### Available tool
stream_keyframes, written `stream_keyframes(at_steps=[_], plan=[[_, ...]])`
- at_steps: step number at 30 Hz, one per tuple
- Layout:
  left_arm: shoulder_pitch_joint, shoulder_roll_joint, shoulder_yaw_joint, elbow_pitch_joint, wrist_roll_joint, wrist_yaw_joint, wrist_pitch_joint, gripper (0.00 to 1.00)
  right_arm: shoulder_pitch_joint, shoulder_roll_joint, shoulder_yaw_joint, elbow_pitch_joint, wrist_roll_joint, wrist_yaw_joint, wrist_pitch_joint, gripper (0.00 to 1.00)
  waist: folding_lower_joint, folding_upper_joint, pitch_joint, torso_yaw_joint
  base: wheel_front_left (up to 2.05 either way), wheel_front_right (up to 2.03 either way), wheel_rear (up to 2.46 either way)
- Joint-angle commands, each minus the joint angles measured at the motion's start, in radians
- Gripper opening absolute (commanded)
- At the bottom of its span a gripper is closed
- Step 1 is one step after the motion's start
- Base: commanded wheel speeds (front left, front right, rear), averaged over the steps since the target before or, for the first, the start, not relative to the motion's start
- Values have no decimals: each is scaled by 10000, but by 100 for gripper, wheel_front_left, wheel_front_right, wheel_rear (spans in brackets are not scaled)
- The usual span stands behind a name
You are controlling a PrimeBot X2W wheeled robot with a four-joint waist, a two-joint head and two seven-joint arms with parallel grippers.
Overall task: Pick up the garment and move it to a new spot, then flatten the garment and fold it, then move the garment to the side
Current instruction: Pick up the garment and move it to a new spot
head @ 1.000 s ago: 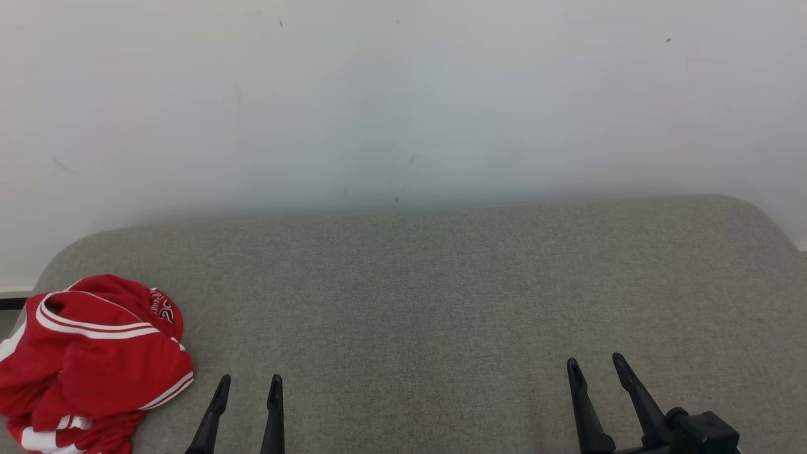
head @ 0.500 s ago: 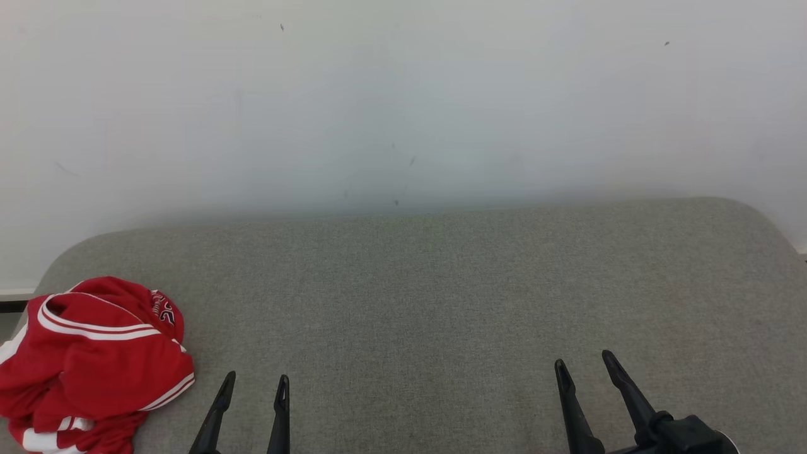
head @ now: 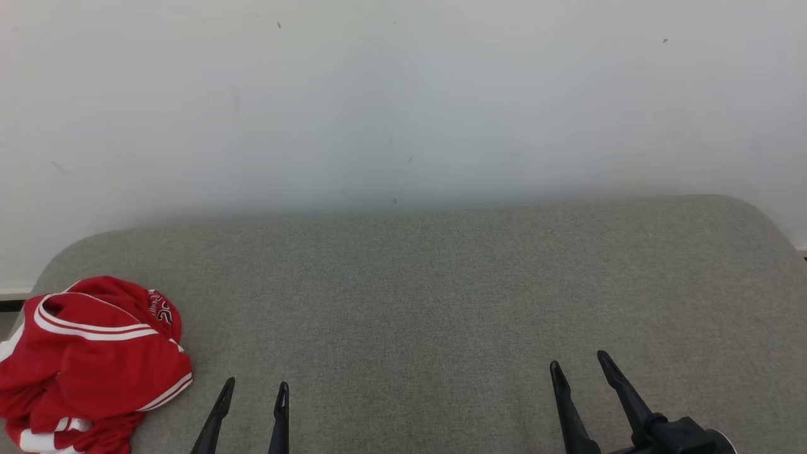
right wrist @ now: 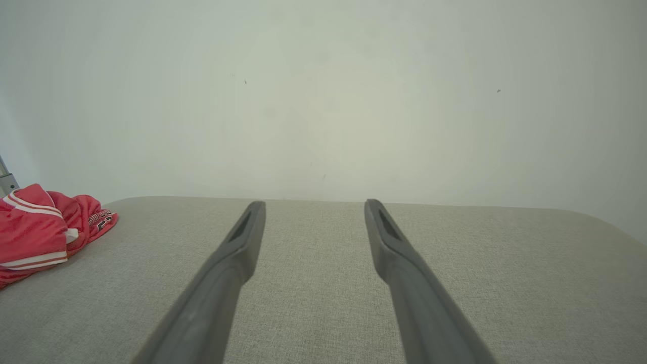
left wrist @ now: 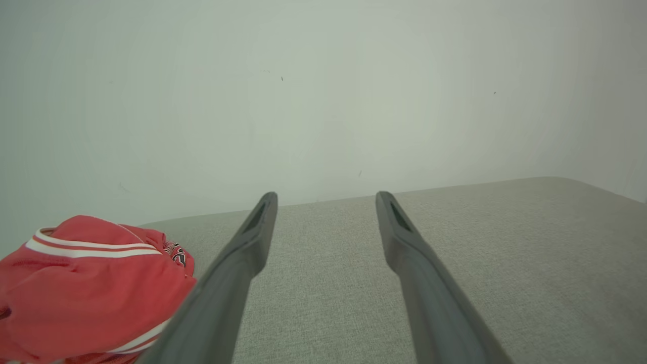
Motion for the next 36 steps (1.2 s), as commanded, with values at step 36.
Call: stream_keyframes(at_steps=[36], plan=[[-39, 158, 60, 37, 78, 320, -50, 100, 131, 78, 180, -21, 168, 7, -33, 100, -1, 0, 68, 2073, 0, 0, 0]])
